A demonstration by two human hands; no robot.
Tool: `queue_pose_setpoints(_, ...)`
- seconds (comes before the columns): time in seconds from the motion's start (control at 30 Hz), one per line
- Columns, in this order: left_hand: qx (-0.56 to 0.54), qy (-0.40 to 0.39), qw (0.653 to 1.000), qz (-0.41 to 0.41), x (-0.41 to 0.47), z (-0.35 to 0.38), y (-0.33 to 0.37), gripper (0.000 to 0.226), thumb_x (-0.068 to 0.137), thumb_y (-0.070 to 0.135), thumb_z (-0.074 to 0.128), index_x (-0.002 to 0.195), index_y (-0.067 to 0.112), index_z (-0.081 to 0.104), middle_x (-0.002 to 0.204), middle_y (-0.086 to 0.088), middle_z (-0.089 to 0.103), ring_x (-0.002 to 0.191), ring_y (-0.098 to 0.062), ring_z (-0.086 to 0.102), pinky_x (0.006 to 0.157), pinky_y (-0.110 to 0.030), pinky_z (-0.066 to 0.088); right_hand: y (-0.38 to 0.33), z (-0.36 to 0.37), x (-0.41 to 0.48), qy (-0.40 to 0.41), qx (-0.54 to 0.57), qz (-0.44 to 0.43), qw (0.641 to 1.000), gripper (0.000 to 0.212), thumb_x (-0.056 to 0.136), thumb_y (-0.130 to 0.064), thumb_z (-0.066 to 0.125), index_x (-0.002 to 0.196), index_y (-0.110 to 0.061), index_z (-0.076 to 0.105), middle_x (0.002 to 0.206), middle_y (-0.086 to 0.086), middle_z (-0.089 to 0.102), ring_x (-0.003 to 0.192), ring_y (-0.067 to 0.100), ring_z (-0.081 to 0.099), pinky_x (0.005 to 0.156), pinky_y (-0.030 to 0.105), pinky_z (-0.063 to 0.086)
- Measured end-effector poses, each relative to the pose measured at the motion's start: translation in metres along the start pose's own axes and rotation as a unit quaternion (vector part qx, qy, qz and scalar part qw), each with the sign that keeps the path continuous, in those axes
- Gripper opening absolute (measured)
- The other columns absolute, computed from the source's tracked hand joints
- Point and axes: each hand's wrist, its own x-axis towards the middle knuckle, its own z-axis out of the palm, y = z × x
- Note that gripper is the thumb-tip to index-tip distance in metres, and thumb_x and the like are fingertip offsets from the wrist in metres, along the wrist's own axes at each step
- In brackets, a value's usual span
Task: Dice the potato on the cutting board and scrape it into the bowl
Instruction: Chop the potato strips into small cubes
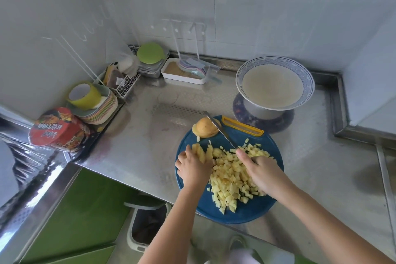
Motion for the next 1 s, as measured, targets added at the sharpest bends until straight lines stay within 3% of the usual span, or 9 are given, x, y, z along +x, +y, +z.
queue_pose_setpoints(0.13,-0.024,0.039,0.999,-0.006,-0.004,0.008,0.001,0.085,0.084,0.055,0.06,0.149,0.022,0.017,0.15,-0.007,0.025,0.137,-0.03,0.02,0.112,-0.045,0.017,0.003,-0.001,0.003,-0.008,0.003,-0.009,1.0,0.071,0.085,-0.074,0.022,0.051,-0.014,0.038,0.046,-0.002,0.043,0.047,0.013,0.048,0.069,0.039,0.05)
queue_pose_setpoints(0.37,-0.003,0.034,0.999,-0.028,0.003,0.013,0.004,0.087,0.081,0.042,0.066,0.149,0.02,0.016,0.148,-0.009,0.024,0.136,-0.031,0.02,0.113,-0.045,0.017,0.009,-0.001,0.005,-0.018,0.015,-0.009,1.0,0.071,0.086,-0.074,0.024,0.049,-0.015,0.037,0.039,-0.004,0.038,0.033,0.004,0.039,0.061,0.035,0.047)
queue_pose_setpoints(0.5,0.008,0.063,0.998,-0.028,0.004,0.019,0.009,0.078,0.083,0.041,0.062,0.146,0.018,0.021,0.144,-0.01,0.029,0.131,-0.032,0.024,0.11,-0.045,0.019,0.009,-0.001,0.007,-0.018,0.019,-0.01,1.0,0.072,0.09,-0.072,0.026,0.048,-0.014,0.038,0.034,-0.005,0.039,0.032,0.004,0.041,0.065,0.037,0.051)
queue_pose_setpoints(0.67,0.054,0.071,0.995,0.048,0.004,0.018,-0.011,0.079,0.085,0.049,0.061,0.147,0.02,0.022,0.143,-0.009,0.029,0.13,-0.031,0.026,0.109,-0.044,0.022,0.011,0.0,0.005,-0.024,0.033,-0.017,0.999,0.069,0.088,-0.073,0.027,0.052,-0.015,0.035,0.036,-0.005,0.034,0.031,0.005,0.036,0.053,0.031,0.041)
queue_pose_setpoints(0.83,0.087,0.035,0.988,0.122,0.015,0.005,-0.026,0.081,0.084,0.053,0.061,0.148,0.024,0.023,0.144,-0.005,0.03,0.131,-0.026,0.025,0.11,-0.043,0.021,0.013,-0.001,0.002,-0.025,0.04,-0.022,0.999,0.067,0.089,-0.071,0.028,0.052,-0.016,0.032,0.035,-0.006,0.031,0.032,0.005,0.034,0.053,0.029,0.036)
queue_pose_setpoints(1.0,0.061,0.004,0.998,0.007,0.019,-0.007,0.0,0.087,0.08,0.071,0.054,0.145,0.018,0.03,0.145,-0.009,0.035,0.133,-0.03,0.031,0.108,-0.047,0.027,0.011,-0.004,0.001,-0.017,0.047,-0.015,0.999,0.069,0.089,-0.071,0.028,0.054,-0.013,0.037,0.041,-0.004,0.035,0.038,0.008,0.038,0.06,0.038,0.047)
